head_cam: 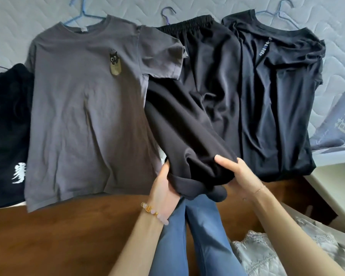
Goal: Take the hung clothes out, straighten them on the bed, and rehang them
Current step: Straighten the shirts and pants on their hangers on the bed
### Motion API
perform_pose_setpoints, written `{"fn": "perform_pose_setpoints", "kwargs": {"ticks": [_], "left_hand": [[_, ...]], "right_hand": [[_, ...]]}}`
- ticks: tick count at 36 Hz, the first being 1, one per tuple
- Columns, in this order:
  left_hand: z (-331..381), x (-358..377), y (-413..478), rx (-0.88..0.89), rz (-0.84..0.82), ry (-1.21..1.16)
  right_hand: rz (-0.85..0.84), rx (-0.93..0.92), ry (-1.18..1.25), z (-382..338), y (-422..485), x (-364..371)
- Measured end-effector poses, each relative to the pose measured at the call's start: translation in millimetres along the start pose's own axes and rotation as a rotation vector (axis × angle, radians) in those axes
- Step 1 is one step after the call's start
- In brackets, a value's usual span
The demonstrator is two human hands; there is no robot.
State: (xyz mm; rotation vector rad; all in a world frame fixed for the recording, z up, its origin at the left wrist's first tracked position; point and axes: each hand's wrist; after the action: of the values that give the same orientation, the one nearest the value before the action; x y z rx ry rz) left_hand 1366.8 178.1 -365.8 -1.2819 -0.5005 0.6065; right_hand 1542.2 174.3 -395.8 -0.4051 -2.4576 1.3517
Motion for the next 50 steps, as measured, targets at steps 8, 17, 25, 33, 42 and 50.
{"fn": "perform_pose_setpoints", "kwargs": {"ticks": [8, 17, 25, 33, 42, 50], "left_hand": [[23.1, -27.4, -42.2, 0.21, -0.35, -0.02], [-6.4, -82.3, 2.2, 0.329, 0.06, 0.364], [-51.3, -141.3, 53.4, 0.269, 0.276, 0.933], [-45.3, -173.3, 76.9, 0.034, 0.189, 0.32], [-27.5, -188.7, 113.3, 0.252, 0.303, 0.849], [-25.1, -147.1, 126.5, 0.5, 0.268, 1.042]], "right_hand": [[-0.288, -0.061, 0.094, -43.1, -19.1, -23.2], [-0.349, 0.11, -0.448, 6.3, -12.3, -21.6], [-0.068, 0.108, -0.467, 75.7, 1.0, -37.8], [0.123, 0.081, -0.374, 123.3, 5.3, -31.1], [0.21, -0.053, -0.704, 146.9, 27.0, -26.4], [0.337, -0.053, -0.877, 128.9, 49.1, -58.0]]}}
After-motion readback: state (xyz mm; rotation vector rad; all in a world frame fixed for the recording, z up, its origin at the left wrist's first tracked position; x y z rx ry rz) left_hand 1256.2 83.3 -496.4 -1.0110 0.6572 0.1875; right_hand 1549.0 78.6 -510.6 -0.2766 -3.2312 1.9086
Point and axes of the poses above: each hand's wrist, its own y-axis towards the middle knuckle, its own x-axis out of the palm, z = x × y, and after that the axes turned 15 degrees about z, right-handed
